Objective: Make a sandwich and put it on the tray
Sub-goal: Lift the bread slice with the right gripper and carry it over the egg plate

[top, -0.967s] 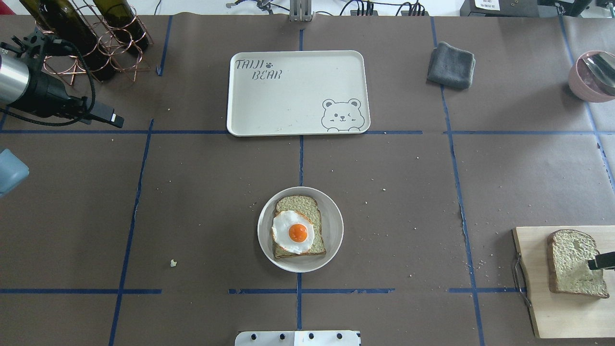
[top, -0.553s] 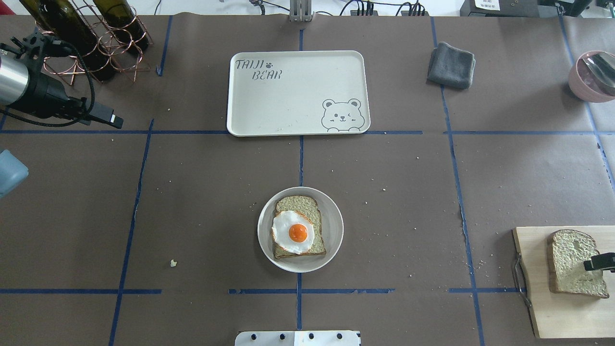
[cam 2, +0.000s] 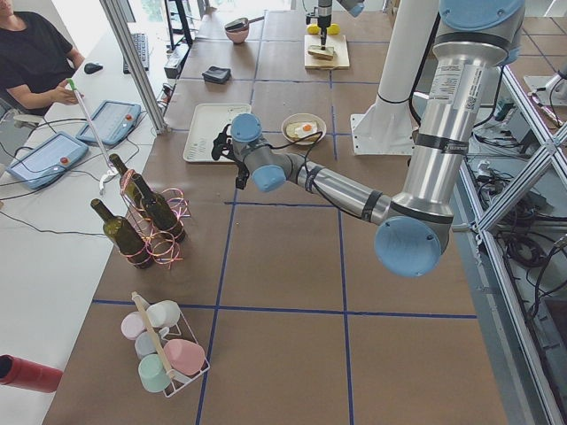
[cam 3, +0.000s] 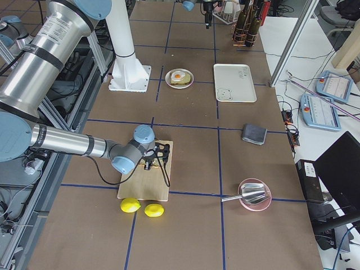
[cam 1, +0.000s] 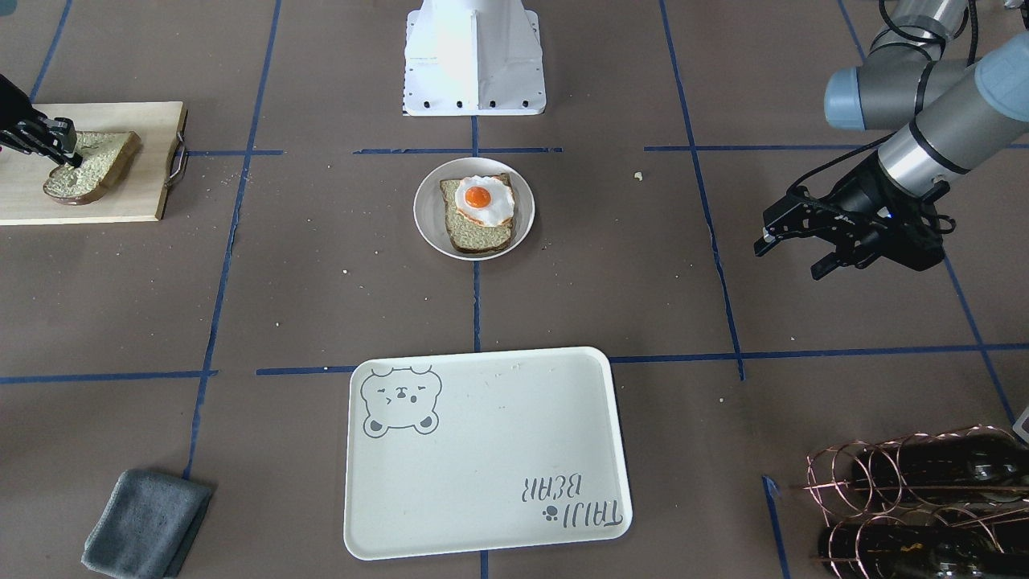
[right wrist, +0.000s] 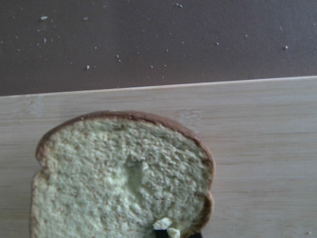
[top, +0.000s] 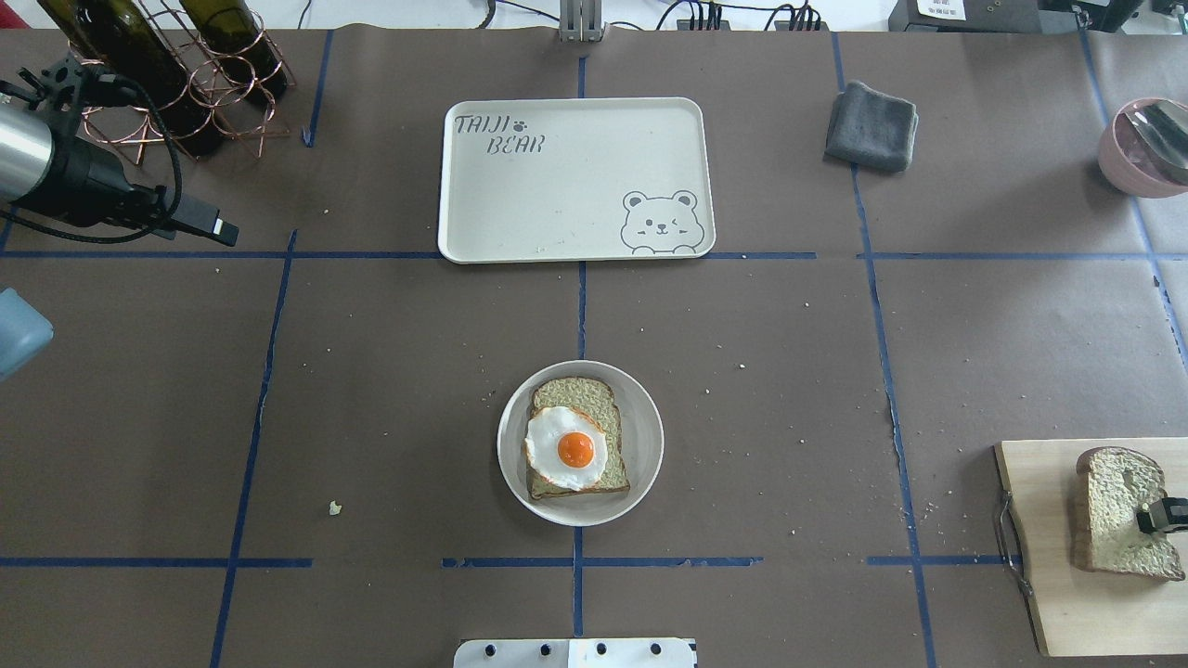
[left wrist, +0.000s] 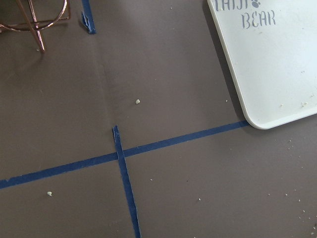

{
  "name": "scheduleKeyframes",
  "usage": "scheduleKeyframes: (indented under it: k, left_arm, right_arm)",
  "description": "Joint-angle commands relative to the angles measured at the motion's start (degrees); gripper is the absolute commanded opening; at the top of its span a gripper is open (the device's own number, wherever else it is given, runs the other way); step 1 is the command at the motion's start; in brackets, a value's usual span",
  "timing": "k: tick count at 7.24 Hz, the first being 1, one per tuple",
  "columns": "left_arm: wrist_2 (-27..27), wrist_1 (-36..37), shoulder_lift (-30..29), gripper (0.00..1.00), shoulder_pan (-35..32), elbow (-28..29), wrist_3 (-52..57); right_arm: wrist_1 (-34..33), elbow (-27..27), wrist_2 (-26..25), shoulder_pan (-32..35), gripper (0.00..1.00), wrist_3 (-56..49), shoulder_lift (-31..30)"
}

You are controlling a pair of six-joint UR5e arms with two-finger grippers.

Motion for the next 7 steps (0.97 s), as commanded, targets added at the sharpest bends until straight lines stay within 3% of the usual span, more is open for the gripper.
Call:
scheduleKeyframes:
  k: [1,5,7]
  left_arm:
    - [0.0,0.0,0.3,1.0,-0.1,0.0,0.0]
    - [-0.1,0.0,0.1,1.0,0.1,0.5,-0.1]
    - [0.0,-0.1,-1.6,1.0,1.0,0.7,-4.7]
  right_arm:
    - [0.2,0.5,0.1,0.0,0.0,0.0,0.1]
    - [0.3,6.5,0.6,2.8,0.0,-0.1,1.0]
    - [0.2,7.9,3.7,4.6,0.0,0.1,7.0]
